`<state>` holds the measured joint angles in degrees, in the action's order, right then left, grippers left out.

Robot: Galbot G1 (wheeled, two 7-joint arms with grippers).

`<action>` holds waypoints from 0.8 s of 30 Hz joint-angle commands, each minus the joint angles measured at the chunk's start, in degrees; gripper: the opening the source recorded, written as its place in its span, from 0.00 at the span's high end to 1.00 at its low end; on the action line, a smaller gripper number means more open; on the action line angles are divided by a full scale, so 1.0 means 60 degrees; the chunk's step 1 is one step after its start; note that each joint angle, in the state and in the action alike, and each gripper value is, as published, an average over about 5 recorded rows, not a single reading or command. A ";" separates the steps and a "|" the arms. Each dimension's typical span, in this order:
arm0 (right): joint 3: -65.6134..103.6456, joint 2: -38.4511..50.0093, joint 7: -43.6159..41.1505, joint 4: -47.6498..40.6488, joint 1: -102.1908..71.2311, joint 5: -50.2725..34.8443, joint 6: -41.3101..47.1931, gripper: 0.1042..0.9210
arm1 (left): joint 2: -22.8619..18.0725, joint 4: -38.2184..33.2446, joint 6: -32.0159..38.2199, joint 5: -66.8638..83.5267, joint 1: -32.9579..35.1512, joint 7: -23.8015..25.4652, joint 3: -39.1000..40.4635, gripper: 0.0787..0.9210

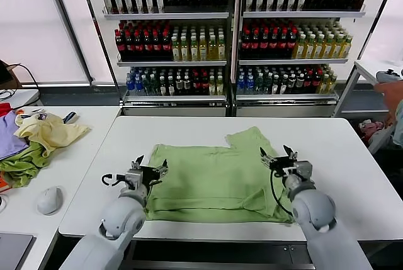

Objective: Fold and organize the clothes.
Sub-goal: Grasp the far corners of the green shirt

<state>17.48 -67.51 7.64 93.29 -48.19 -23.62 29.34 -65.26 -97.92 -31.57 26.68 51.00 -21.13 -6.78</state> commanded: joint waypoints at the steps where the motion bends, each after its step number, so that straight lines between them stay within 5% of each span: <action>1: -0.0809 -0.0500 0.0071 -0.3432 0.2668 -0.0040 0.0160 0.12 | -0.0591 0.3178 0.0013 0.0330 -0.2610 -0.0014 0.0840 0.12; 10: -0.0904 -0.1078 -0.0258 -0.5024 0.3314 0.0404 -0.0092 0.12 | -0.0964 0.4314 0.0040 0.0332 -0.2996 -0.0037 0.0931 0.12; 24: -0.0981 -0.1736 -0.0655 -0.6488 0.3945 0.0883 -0.0339 0.12 | -0.1090 0.4420 -0.0232 0.1141 -0.2857 -0.0042 0.0859 0.15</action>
<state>12.17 -75.84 4.42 62.04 -28.05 -19.57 27.74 -71.21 -74.72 -32.04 30.50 35.28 -21.46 -2.23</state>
